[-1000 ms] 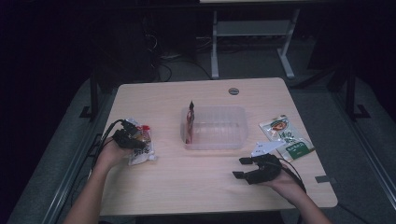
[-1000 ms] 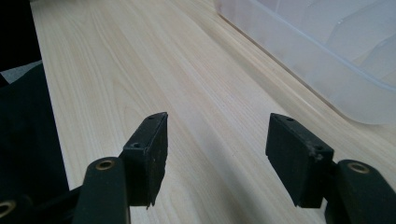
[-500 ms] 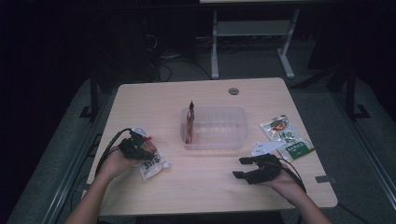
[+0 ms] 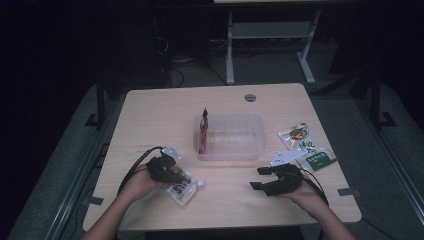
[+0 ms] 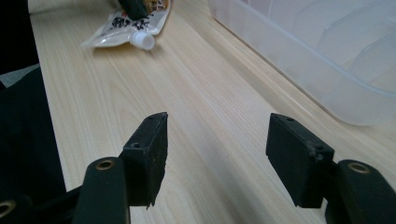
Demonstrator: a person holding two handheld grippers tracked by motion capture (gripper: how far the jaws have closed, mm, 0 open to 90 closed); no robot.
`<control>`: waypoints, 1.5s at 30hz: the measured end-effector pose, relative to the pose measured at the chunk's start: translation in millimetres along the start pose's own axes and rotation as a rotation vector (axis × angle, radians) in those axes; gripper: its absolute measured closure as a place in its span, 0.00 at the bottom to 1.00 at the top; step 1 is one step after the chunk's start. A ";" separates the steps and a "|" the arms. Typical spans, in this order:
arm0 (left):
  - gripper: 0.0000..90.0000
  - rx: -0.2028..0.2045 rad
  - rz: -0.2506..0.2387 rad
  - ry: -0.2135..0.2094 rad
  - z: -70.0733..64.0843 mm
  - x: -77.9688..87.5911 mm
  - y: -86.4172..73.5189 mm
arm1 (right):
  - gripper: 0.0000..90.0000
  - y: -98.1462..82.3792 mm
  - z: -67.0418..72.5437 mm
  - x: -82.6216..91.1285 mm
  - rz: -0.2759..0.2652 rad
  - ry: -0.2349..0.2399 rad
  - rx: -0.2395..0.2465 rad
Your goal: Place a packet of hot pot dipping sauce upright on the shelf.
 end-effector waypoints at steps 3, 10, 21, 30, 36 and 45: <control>1.00 -0.029 0.001 0.000 -9.3 -3.3 6.7 | 0.43 0.1 -0.2 0.1 -0.001 0.001 -0.002; 1.00 -0.048 -0.044 0.008 -11.4 0.7 13.2 | 0.43 0.4 0.7 0.2 -0.001 0.005 0.003; 1.00 0.142 -0.153 0.162 52.5 47.2 -24.4 | 0.43 1.3 0.4 0.5 -0.003 0.005 0.011; 1.00 0.160 -0.044 0.134 56.6 27.8 -47.8 | 0.43 1.2 -2.3 1.4 -0.005 0.001 0.004; 1.00 0.166 -0.036 0.086 41.3 26.7 -49.8 | 0.43 0.5 -3.9 2.9 -0.008 -0.002 -0.002; 1.00 0.099 -0.064 -0.035 1.1 18.9 -41.1 | 0.42 1.1 -4.0 2.6 -0.008 -0.001 -0.003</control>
Point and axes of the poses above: each handheld gripper's, and its own axes: x roughly backward along the jaws, y roughly out of its top, z roughly to its left, the point moved 10 cm from there along -x, roughly forward along the jaws, and after that the axes turned 15 degrees about z, right-handed, at the moved point
